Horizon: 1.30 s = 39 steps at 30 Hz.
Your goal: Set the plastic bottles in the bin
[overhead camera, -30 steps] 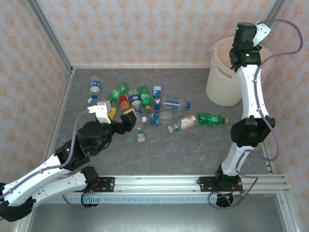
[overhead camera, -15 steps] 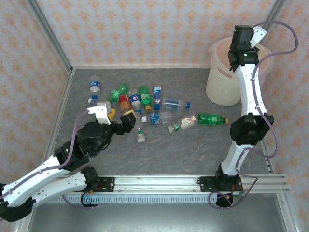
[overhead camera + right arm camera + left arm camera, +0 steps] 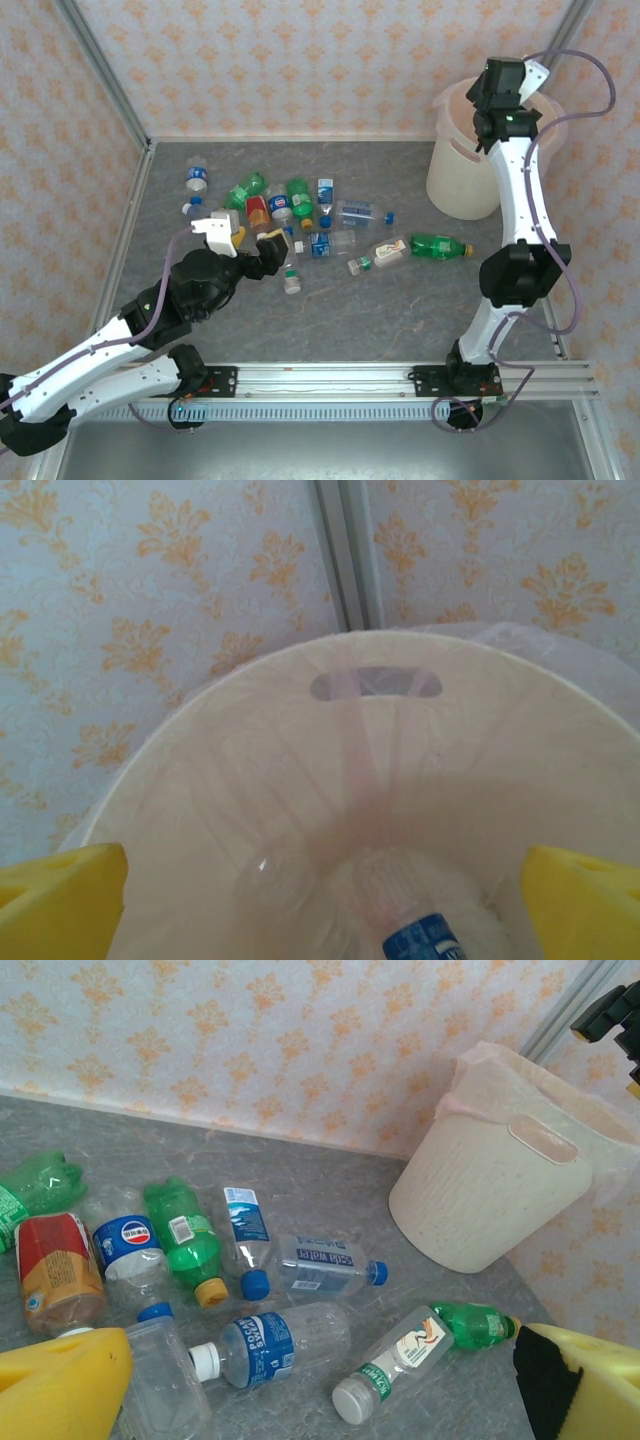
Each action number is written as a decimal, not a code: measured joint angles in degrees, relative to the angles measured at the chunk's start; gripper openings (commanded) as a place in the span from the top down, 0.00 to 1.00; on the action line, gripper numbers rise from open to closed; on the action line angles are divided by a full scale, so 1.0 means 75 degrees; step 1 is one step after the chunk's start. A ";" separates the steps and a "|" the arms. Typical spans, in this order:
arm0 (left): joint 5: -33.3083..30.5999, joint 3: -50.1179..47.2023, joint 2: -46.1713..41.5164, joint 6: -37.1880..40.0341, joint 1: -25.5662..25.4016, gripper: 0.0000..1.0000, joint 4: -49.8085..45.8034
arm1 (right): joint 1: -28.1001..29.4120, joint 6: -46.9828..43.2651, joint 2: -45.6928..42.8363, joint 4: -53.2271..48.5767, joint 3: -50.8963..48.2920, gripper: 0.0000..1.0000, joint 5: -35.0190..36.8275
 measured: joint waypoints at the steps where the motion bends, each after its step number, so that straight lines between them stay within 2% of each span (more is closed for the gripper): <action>1: 0.0015 0.0000 0.0029 0.0000 0.0000 0.01 0.0000 | 0.0000 0.0015 -0.0140 0.0000 -0.0143 0.00 -0.0050; 7: 0.0058 0.0000 0.0207 -0.0012 0.0000 0.01 0.0015 | 0.0000 0.0207 -0.1341 0.0166 -0.1329 0.00 -0.0449; 15: 0.0213 0.0000 0.0740 -0.0070 0.0000 0.01 0.0219 | 0.0000 0.0554 -0.3850 0.1011 -0.4535 0.00 -0.1364; 23: 0.0659 0.0000 0.1192 -0.0184 0.0000 0.01 0.0772 | 0.0000 0.1037 -0.5595 0.1472 -0.6901 0.00 -0.2264; 32: 0.1212 0.0020 0.2092 -0.0210 0.0000 0.01 0.0994 | 0.0000 0.1684 -0.6942 0.1833 -0.8606 0.00 -0.3608; 39: 0.1632 0.0184 0.2821 -0.0204 0.0000 0.01 0.1011 | 0.0000 0.2276 -0.7041 0.2014 -0.9990 0.00 -0.4438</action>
